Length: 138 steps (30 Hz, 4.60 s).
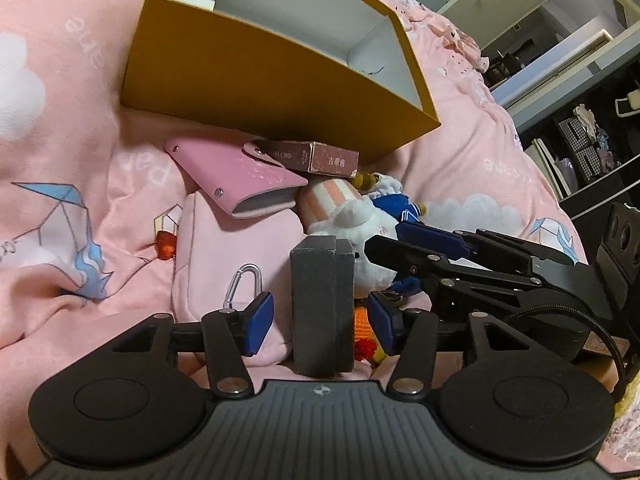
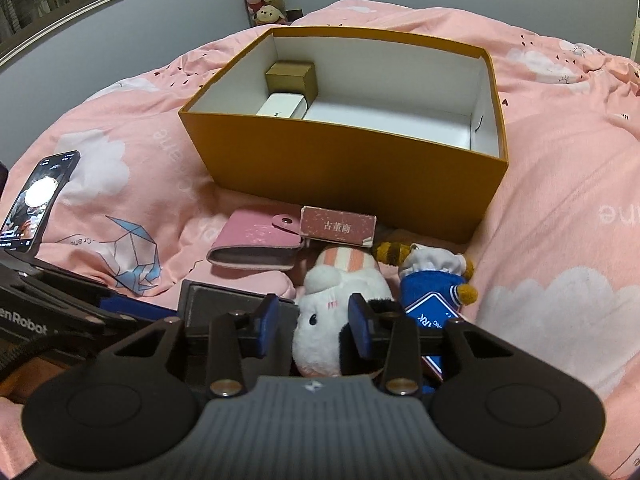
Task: Organize objects
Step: 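Grasp the dark gray block with the left tool, then grasp the small maroon box with the right tool while the left tool holds the gray block, then carry the gray block and maroon box over the orange box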
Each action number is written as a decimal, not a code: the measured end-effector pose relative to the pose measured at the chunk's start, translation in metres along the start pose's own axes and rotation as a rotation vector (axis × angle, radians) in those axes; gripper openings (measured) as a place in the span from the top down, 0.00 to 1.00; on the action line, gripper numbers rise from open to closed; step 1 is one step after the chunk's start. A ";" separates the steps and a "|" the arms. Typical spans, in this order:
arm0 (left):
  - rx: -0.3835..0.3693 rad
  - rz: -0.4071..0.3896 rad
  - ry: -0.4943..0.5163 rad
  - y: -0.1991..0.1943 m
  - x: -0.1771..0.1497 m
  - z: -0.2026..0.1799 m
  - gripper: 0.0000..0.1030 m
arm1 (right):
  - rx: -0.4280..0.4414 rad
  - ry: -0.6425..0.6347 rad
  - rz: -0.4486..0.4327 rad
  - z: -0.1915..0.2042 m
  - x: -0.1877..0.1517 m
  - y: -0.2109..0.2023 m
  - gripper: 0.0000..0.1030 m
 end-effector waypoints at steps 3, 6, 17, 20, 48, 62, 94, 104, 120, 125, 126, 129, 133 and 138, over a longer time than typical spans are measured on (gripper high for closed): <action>-0.003 0.021 -0.006 0.006 -0.001 -0.001 0.44 | -0.004 -0.003 0.001 -0.001 0.000 0.001 0.61; 0.001 0.016 0.004 0.007 -0.001 -0.003 0.49 | -0.005 -0.003 0.001 -0.001 0.000 0.001 0.61; -0.003 -0.031 0.019 -0.001 0.000 -0.006 0.63 | -0.001 -0.002 -0.001 -0.002 0.000 0.001 0.60; 0.001 -0.063 0.018 -0.009 0.003 -0.004 0.63 | 0.004 0.005 -0.006 -0.003 0.000 0.000 0.60; -0.004 -0.162 -0.148 -0.021 0.077 0.032 0.64 | -0.059 -0.670 0.242 0.011 0.042 0.060 0.61; -0.018 -0.168 -0.173 -0.013 0.085 0.033 0.64 | -0.056 -0.878 0.344 0.010 0.037 0.093 0.66; -0.078 -0.391 -0.038 -0.089 0.122 -0.018 0.64 | -0.064 -0.645 -0.091 0.039 0.141 -0.071 0.76; 0.026 -0.438 -0.041 -0.058 0.174 -0.018 0.64 | -0.113 -0.473 -0.139 -0.004 0.174 -0.033 0.76; 0.075 -0.175 -0.047 0.041 0.181 0.000 0.64 | -0.048 -0.249 -0.012 -0.064 0.155 0.041 0.76; 0.091 -0.104 -0.019 0.055 0.178 0.005 0.64 | -0.029 -0.213 0.009 -0.073 0.151 0.052 0.76; 0.094 -0.099 -0.012 0.057 0.177 0.006 0.64 | -0.026 -0.208 0.011 -0.074 0.151 0.053 0.76; 0.098 -0.069 0.000 0.061 0.178 0.009 0.64 | -0.012 -0.194 0.019 -0.076 0.150 0.058 0.76; 0.133 -0.015 -0.005 0.068 0.180 0.021 0.64 | -0.005 -0.181 0.031 -0.077 0.148 0.064 0.76; 0.127 0.018 -0.008 0.073 0.177 0.028 0.64 | 0.016 -0.146 0.034 -0.080 0.146 0.067 0.76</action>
Point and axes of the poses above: each gripper's, at about its wrist camera, not at the fingertips, and y roughly the way its jaws point, z to its left, x to its top, the point moved 8 cm from there along y, roughly the way its jaws point, and after that the axes turned 13 degrees about x, right-handed, at the moved point
